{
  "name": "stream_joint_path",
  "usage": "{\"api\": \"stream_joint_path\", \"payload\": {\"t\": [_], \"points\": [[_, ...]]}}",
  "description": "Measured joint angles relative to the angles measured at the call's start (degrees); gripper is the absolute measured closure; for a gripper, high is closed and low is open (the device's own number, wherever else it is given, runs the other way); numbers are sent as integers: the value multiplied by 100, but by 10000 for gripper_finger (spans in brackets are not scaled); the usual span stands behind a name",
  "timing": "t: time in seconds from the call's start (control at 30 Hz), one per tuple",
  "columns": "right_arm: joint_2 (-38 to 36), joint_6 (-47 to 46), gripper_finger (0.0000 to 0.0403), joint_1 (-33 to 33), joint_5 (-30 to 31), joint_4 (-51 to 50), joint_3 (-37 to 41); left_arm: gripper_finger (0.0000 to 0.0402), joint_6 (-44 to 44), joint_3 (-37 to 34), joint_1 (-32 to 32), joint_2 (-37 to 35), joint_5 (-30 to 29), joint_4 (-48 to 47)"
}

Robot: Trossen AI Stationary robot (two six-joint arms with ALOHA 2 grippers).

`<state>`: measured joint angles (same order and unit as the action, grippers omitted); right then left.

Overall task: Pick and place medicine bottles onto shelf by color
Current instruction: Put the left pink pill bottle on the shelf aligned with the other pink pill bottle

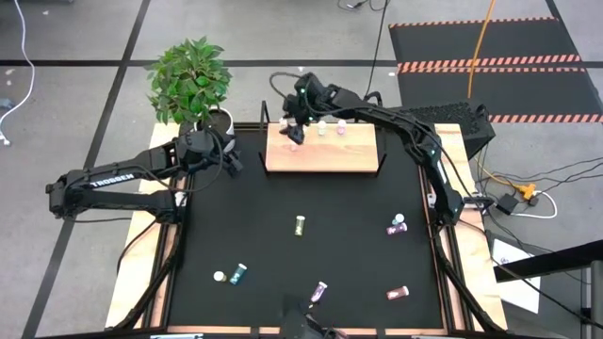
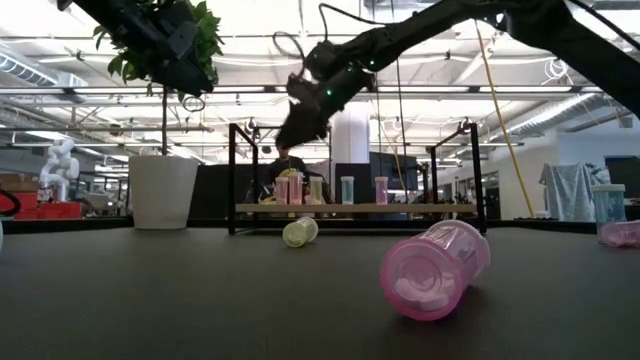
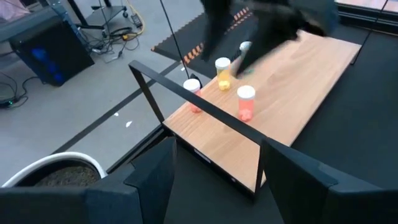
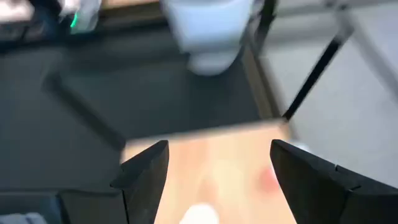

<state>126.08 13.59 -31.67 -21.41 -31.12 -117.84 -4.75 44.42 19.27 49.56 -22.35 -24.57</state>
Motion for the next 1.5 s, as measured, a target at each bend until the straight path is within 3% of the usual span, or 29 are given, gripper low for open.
{"api": "stream_joint_path", "payload": {"t": [0.2, 0.67, 1.07, 1.5], "points": [[7, 540, 128, 103, -11, -570, 445, 167, 79, 0, 30, 2, -15, 110], [-6, 564, 132, 74, 68, -252, 767, 167, 208, 1, 271, 2, -24, 93], [-6, 567, 222, 23, 58, -255, 769, 167, 323, 2, 297, 3, -26, 117], [-6, 815, 262, 23, 57, -230, 769, 167, 317, 2, 295, 2, -26, 126]]}}
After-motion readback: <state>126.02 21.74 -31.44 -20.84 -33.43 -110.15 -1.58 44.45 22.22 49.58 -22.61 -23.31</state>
